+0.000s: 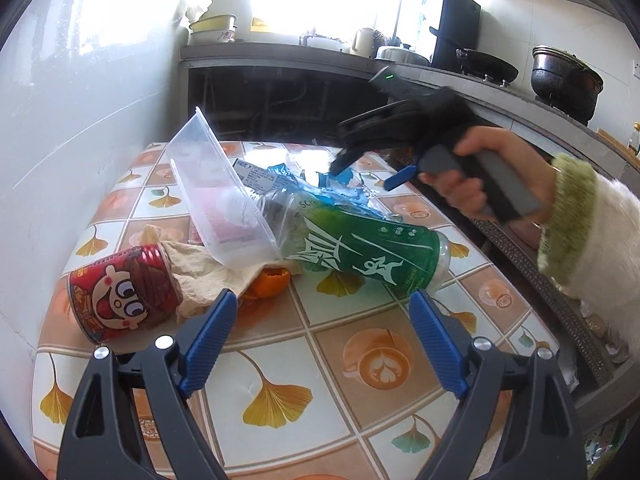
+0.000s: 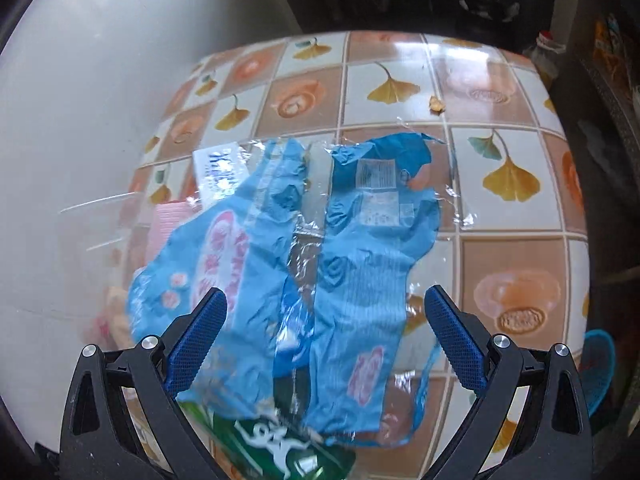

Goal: Collect trash
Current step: 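Grasp the blue Yakult wrappers with the right gripper and lift them, then grasp the green Scream bottle with the left gripper while the right gripper holds the wrappers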

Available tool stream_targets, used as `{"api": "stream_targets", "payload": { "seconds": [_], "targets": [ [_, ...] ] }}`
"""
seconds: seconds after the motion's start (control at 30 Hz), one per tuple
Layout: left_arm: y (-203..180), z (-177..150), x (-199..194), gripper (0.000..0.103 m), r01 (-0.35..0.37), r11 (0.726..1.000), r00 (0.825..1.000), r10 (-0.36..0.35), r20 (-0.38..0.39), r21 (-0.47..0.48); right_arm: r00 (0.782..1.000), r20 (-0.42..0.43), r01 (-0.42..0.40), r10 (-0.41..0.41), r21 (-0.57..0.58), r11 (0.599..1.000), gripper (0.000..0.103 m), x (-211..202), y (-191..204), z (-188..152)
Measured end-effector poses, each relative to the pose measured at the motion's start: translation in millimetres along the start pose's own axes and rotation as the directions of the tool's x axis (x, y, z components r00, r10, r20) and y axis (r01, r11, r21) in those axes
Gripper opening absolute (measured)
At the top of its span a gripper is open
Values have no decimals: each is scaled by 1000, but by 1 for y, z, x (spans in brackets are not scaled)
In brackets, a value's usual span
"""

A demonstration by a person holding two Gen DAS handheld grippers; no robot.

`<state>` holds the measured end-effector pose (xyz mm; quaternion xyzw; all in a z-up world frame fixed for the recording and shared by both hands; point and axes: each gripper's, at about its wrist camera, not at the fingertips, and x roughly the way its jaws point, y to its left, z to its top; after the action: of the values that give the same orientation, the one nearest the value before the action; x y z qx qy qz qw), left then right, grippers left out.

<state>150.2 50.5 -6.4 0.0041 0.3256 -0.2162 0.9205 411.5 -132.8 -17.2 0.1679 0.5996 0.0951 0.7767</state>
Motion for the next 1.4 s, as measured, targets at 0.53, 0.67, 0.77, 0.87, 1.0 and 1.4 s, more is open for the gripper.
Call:
{"api": "stream_targets", "payload": {
  "seconds": [0.53, 0.67, 0.77, 0.87, 1.0, 1.4],
  "targets": [
    [13, -5, 8, 86, 9, 1000, 1000, -9, -17, -6, 977, -78, 200, -198, 16, 980, 53, 34, -3, 11],
    [13, -7, 5, 86, -1, 1000, 1000, 1, -18, -8, 956, -51, 285, -288, -60, 957, 41, 33, 9, -2],
    [13, -10, 1, 86, -14, 1000, 1000, 14, -19, -8, 956, -43, 286, -289, -70, 956, 20, 31, 15, -6],
    [14, -11, -3, 86, -22, 1000, 1000, 22, -18, -14, 959, -37, 278, -280, -61, 959, 3, 29, 17, -13],
    [15, -13, -10, 86, -20, 999, 1000, 20, -7, -27, 959, -4, 284, -285, -57, 957, 0, 16, 11, -32],
    [-1, -11, -20, 86, 82, 995, 997, -82, 6, -63, 941, 264, 201, -210, 60, 978, 0, -99, -30, -101]
  ]
}}
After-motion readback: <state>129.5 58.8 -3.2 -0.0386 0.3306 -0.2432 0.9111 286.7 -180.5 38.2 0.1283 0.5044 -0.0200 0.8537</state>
